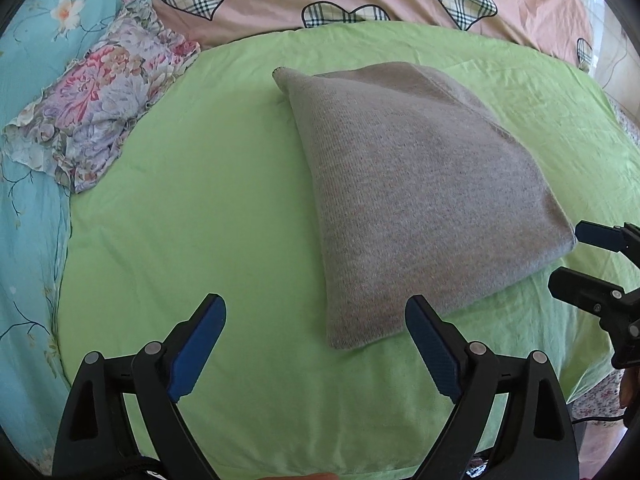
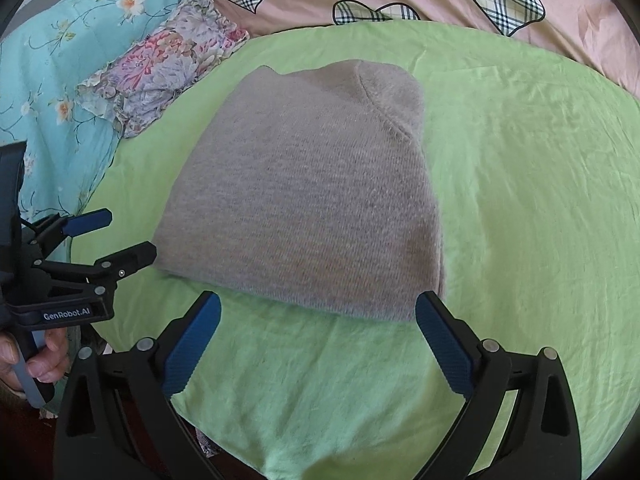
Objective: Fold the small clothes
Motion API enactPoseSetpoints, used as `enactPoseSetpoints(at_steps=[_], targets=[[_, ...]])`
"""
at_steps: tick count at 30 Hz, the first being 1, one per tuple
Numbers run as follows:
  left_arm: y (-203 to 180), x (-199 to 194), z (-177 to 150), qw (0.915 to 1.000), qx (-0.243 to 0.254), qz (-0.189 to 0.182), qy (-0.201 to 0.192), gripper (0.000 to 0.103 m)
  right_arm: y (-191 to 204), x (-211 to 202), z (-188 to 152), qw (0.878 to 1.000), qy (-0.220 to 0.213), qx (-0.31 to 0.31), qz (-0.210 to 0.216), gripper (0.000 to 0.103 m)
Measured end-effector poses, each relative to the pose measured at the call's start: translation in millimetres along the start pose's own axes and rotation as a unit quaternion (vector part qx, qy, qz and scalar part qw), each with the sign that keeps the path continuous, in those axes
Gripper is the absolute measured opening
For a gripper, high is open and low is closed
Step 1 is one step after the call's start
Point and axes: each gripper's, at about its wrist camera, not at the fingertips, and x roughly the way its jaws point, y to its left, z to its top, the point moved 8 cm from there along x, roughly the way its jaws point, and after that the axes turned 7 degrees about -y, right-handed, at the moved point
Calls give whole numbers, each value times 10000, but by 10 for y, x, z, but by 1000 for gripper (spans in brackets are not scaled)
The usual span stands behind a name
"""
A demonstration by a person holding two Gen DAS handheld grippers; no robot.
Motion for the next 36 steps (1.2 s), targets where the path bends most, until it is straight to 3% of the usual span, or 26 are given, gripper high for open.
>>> enactPoseSetpoints(at_steps=[16, 36], targets=[[52, 79, 273, 10000, -12, 40, -57, 94, 25, 155, 298, 9997, 185, -122, 98, 99], [72, 126, 320, 9999, -95, 29, -39, 94, 15, 218, 338, 9996, 258, -68, 110, 99]])
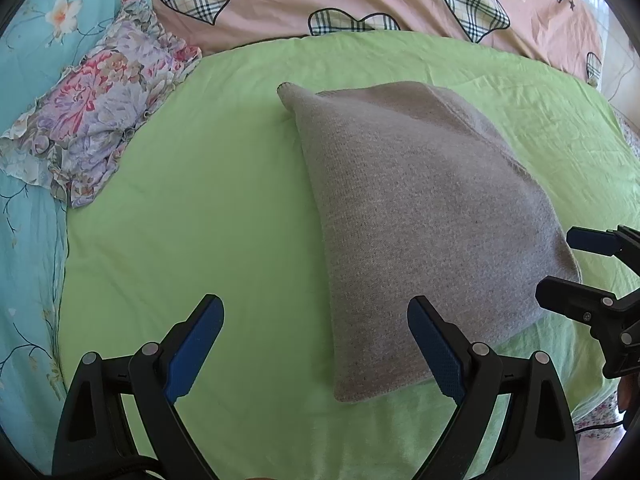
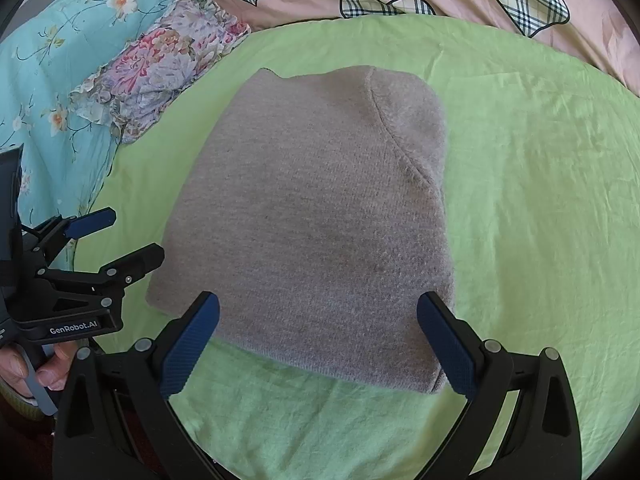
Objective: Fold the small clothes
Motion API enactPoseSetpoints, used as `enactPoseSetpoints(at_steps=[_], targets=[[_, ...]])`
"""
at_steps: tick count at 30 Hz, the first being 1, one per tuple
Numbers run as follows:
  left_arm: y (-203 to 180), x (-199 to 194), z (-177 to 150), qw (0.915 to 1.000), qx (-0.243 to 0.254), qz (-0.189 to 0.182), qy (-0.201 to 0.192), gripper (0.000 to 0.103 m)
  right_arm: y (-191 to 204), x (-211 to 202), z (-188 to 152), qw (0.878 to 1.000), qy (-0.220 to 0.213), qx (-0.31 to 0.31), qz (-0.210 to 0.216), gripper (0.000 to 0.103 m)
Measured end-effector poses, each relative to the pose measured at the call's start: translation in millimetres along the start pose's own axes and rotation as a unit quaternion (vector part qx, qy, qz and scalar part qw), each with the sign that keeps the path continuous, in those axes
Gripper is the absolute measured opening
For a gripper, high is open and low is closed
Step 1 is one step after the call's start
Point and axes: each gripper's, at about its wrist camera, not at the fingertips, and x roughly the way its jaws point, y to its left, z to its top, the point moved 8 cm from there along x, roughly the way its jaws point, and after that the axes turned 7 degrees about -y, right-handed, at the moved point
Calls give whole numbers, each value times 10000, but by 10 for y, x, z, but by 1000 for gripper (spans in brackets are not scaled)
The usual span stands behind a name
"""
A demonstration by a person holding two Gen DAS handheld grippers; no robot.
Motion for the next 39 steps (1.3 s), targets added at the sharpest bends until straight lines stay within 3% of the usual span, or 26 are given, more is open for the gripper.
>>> enactPoseSetpoints(at_steps=[39], targets=[[-30, -38, 25, 10000, 24, -30, -51, 94, 49, -16, -12, 10000, -5, -10, 26, 99]])
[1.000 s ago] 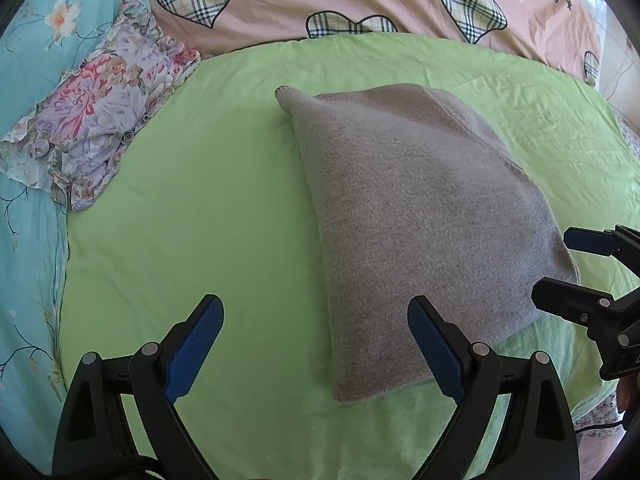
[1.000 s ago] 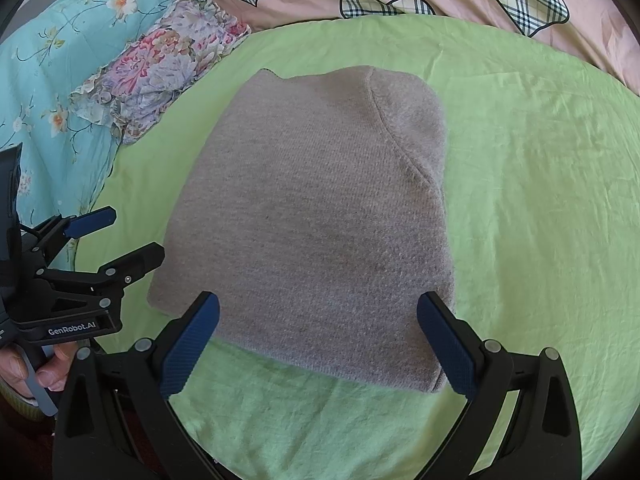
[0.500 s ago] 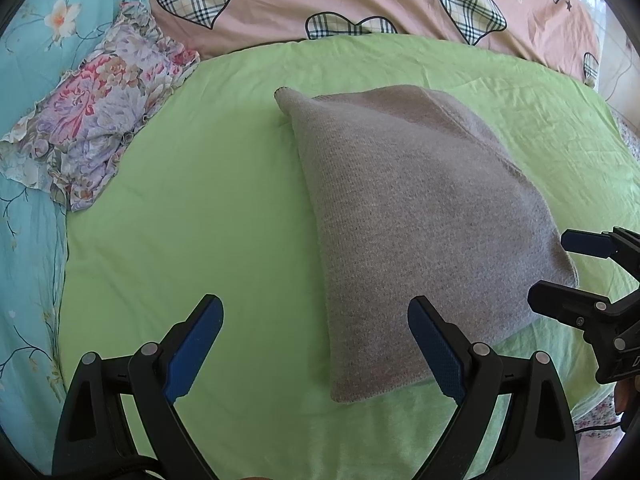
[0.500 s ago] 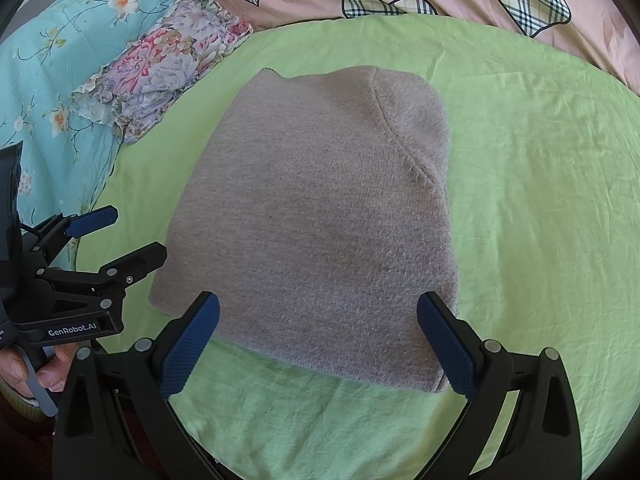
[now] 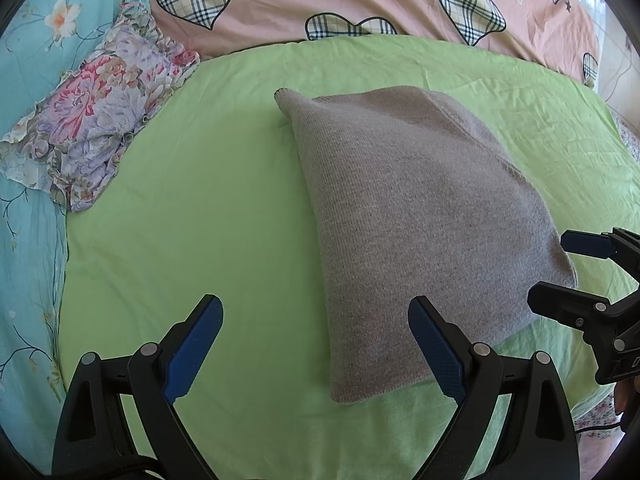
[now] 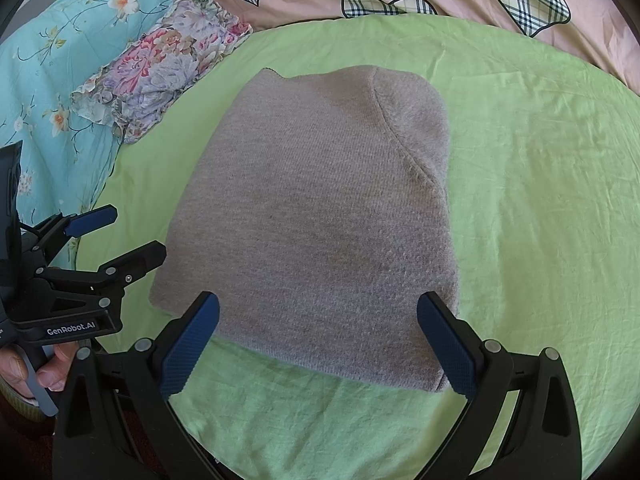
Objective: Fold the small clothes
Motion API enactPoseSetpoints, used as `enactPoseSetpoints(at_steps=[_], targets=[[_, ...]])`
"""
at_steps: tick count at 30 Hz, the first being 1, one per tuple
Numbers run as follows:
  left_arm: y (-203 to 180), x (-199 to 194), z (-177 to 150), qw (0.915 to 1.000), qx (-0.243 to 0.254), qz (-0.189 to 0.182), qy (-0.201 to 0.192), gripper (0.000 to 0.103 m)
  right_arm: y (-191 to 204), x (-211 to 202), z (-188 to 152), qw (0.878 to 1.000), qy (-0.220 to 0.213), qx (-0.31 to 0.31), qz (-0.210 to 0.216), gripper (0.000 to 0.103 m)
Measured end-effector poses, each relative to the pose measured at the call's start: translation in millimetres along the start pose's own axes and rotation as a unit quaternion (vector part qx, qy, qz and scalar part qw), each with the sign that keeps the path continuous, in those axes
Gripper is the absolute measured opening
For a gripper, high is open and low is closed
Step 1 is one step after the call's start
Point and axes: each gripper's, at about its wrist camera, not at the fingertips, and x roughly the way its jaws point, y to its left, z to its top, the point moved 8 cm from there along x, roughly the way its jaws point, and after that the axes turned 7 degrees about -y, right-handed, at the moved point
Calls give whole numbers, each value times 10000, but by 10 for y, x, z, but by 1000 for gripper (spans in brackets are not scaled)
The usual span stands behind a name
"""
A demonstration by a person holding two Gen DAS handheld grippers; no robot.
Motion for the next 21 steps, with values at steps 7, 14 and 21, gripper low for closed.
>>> enactPoseSetpoints(at_steps=[7, 14, 21], targets=[[-9, -6, -3, 10000, -15, 6, 3, 94, -1, 0, 5, 10000, -5, 6, 0, 99], [-23, -12, -4, 10000, -27, -28, -13, 94, 5, -10, 7, 10000, -27, 15, 3, 99], [-56, -56, 17, 9999, -69, -107, -108, 94, -13, -10, 28, 10000, -68, 50, 33, 99]])
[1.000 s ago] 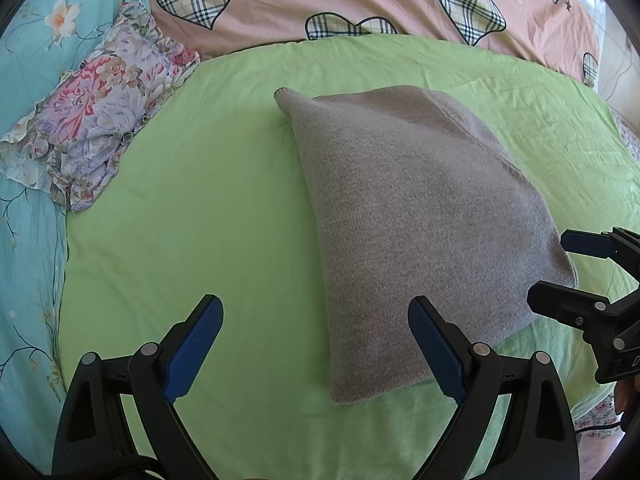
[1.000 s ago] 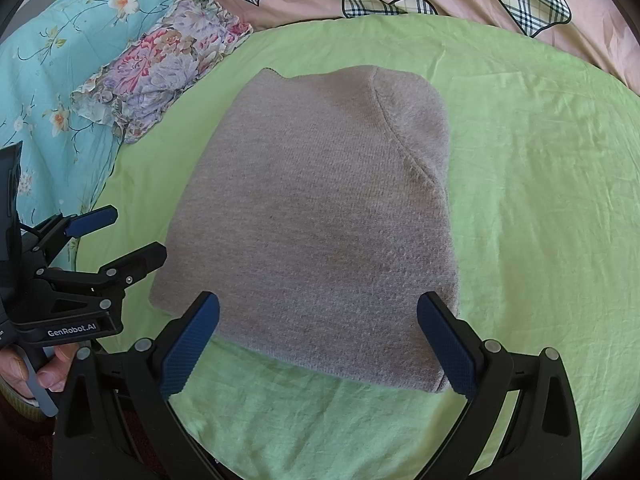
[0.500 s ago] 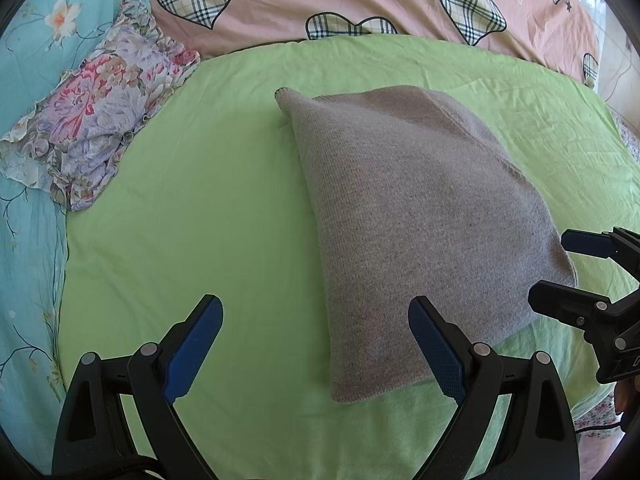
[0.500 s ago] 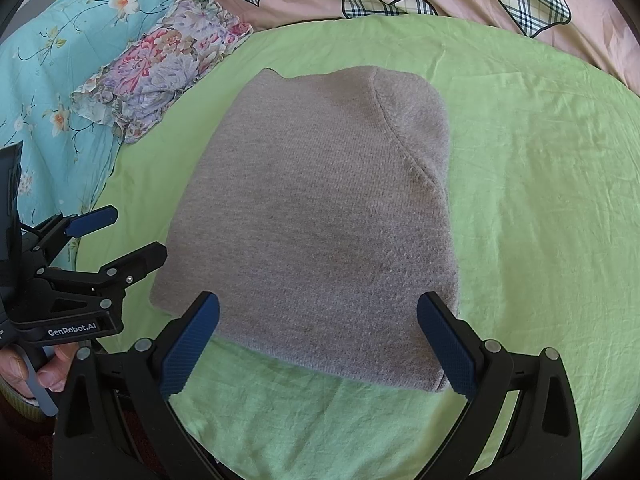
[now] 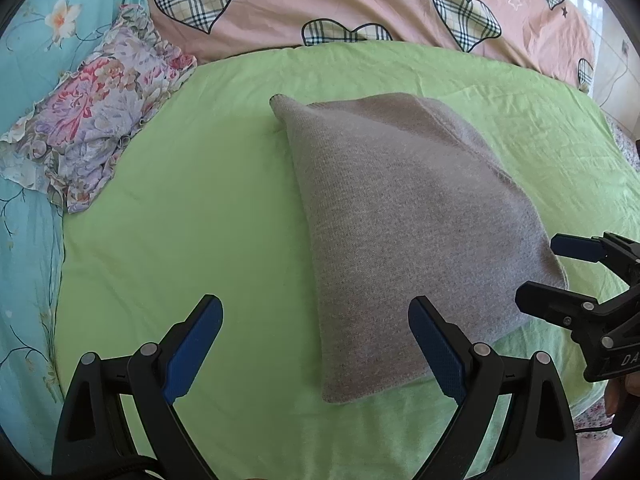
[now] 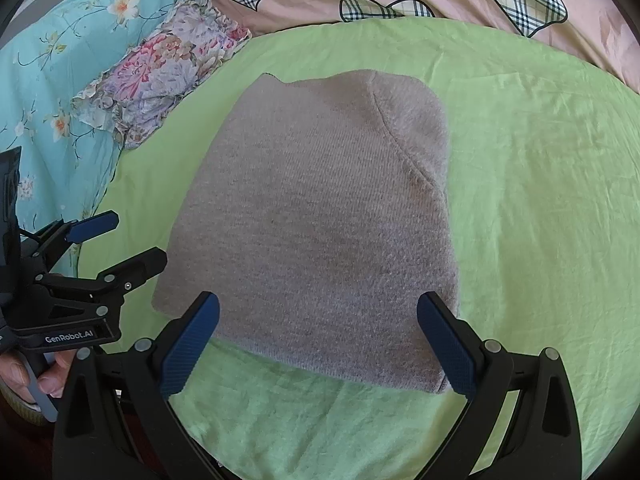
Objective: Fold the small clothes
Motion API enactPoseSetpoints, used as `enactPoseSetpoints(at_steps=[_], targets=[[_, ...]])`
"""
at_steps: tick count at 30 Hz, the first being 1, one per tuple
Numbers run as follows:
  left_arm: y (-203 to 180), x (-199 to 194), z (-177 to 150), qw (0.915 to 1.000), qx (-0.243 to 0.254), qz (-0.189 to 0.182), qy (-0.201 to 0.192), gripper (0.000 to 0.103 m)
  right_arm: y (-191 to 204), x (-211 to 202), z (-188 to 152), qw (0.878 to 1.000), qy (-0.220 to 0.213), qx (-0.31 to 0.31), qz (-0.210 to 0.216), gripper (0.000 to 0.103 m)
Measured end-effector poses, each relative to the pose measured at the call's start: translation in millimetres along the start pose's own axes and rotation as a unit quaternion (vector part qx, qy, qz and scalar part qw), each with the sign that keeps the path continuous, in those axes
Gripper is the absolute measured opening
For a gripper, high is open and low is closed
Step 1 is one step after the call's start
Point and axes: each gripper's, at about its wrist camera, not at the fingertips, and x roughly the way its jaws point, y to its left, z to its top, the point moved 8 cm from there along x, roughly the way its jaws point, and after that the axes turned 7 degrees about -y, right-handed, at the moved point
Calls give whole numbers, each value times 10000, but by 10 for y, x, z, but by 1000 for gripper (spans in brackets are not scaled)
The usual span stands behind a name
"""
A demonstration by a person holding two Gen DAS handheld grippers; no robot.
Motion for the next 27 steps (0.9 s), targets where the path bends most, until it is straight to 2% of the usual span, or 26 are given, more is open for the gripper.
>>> enactPoseSetpoints(at_steps=[27], targets=[[-61, -25, 18, 10000, 6, -62, -25, 95, -24, -25, 34, 9999, -91, 70, 52, 99]])
